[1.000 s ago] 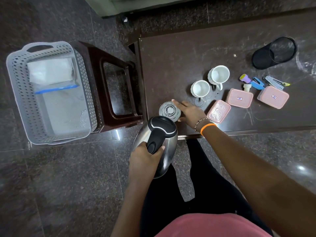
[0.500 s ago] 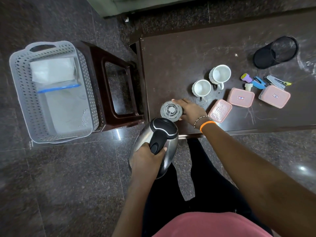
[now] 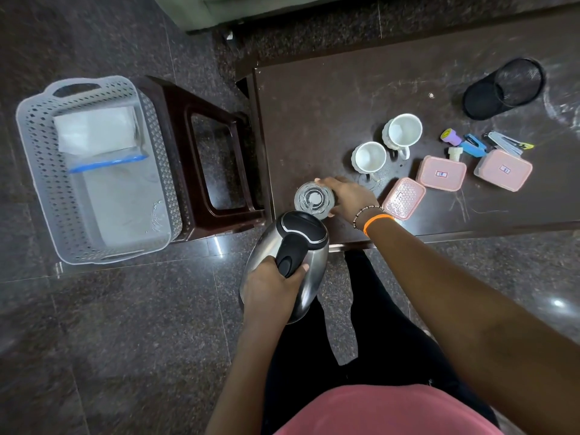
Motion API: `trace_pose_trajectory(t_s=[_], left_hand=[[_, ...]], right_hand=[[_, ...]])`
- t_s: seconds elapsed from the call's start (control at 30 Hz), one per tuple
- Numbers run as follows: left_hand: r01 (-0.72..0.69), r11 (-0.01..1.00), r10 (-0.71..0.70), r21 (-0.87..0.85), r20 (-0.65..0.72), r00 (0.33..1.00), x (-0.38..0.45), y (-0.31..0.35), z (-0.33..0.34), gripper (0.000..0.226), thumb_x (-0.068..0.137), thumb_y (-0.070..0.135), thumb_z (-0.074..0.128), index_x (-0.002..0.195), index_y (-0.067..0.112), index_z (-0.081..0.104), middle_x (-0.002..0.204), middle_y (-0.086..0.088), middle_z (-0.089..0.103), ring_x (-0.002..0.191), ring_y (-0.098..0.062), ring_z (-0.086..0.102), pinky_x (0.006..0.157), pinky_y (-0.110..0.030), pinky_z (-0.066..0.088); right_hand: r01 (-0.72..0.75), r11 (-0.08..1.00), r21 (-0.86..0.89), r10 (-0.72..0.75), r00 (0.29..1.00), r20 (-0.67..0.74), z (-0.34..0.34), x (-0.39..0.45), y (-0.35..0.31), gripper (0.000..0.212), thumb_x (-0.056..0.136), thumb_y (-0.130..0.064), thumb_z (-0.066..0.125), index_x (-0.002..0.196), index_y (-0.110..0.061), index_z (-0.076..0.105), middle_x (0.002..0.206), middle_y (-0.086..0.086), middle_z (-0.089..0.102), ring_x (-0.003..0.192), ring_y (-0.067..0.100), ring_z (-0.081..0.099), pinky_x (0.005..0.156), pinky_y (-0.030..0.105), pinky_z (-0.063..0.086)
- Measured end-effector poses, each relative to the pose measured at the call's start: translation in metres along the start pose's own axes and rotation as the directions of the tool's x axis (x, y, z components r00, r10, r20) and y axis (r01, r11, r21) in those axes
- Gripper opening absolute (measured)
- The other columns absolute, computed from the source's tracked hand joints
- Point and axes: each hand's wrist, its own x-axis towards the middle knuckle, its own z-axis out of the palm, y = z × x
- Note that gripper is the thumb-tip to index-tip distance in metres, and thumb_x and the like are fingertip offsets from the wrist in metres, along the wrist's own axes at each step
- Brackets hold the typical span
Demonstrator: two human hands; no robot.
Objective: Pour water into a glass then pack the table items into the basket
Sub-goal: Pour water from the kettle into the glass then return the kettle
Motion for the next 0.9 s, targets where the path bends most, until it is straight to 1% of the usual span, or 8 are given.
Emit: trace_pose_trajectory(t_s=[0.2,0.3,0.4,0.53,0.7,0.9], left_hand=[[0.027,1.0,-0.027,-0.011,-0.002,1.0,-0.002,0.001,0.002,0.043,0.073,0.054,0.066,0.077,0.012,0.055,0.078,-0.008,0.065,0.077,-0.03,0.061,0.07,-0.036,0.051],[0.048,0.999,-0.048,-0.009,-0.012,0.999,-0.003,0.0,0.001,0.048,0.072,0.059,0.064,0.076,0.012,0.054,0.079,-0.008,0.064,0.077,-0.031,0.059,0.07,-0.036,0.049],[0.056,0.998,-0.056,-0.005,-0.013,0.998,-0.003,0.003,0.001,0.052,0.072,0.062,0.063,0.077,0.011,0.054,0.079,-0.007,0.063,0.078,-0.031,0.059,0.072,-0.038,0.051],[0.062,0.998,-0.061,0.012,-0.022,0.998,-0.001,0.007,0.0,0.053,0.073,0.062,0.062,0.08,0.01,0.056,0.083,-0.01,0.065,0.08,-0.032,0.06,0.072,-0.038,0.051],[0.064,0.997,-0.063,0.041,-0.02,0.998,-0.003,0.008,0.0,0.054,0.074,0.061,0.06,0.085,0.007,0.058,0.086,-0.012,0.067,0.083,-0.035,0.062,0.078,-0.043,0.053],[0.082,0.996,-0.081,0.048,-0.003,0.997,-0.004,0.012,0.0,0.055,0.076,0.059,0.06,0.089,0.006,0.059,0.089,-0.015,0.067,0.087,-0.035,0.062,0.079,-0.043,0.054]], right_hand=[[-0.021,1.0,0.009,0.021,1.0,0.002,-0.001,-0.001,0.0,0.071,0.072,-0.018,0.072,0.135,-0.032,0.041,0.128,0.009,0.054,0.113,0.032,0.058,0.092,0.045,0.051],[-0.031,1.0,-0.001,0.031,1.0,0.0,-0.001,-0.002,-0.001,0.073,0.072,-0.017,0.072,0.135,-0.033,0.041,0.13,0.007,0.053,0.115,0.032,0.057,0.092,0.045,0.051],[-0.04,0.999,-0.016,0.04,0.999,0.0,0.0,-0.002,-0.001,0.073,0.072,-0.016,0.072,0.136,-0.034,0.04,0.132,0.006,0.053,0.115,0.032,0.057,0.091,0.044,0.051],[-0.05,0.998,-0.037,0.05,0.999,0.0,0.0,-0.003,-0.002,0.073,0.074,-0.017,0.071,0.136,-0.035,0.039,0.131,0.007,0.054,0.113,0.034,0.058,0.089,0.045,0.051],[-0.056,0.997,-0.047,0.056,0.998,0.002,-0.002,-0.003,-0.004,0.071,0.074,-0.018,0.071,0.136,-0.034,0.039,0.13,0.007,0.054,0.113,0.034,0.058,0.089,0.046,0.051],[-0.065,0.996,-0.069,0.065,0.998,0.003,-0.002,-0.004,-0.005,0.07,0.076,-0.021,0.069,0.136,-0.036,0.037,0.13,0.008,0.054,0.111,0.035,0.06,0.086,0.045,0.051]])
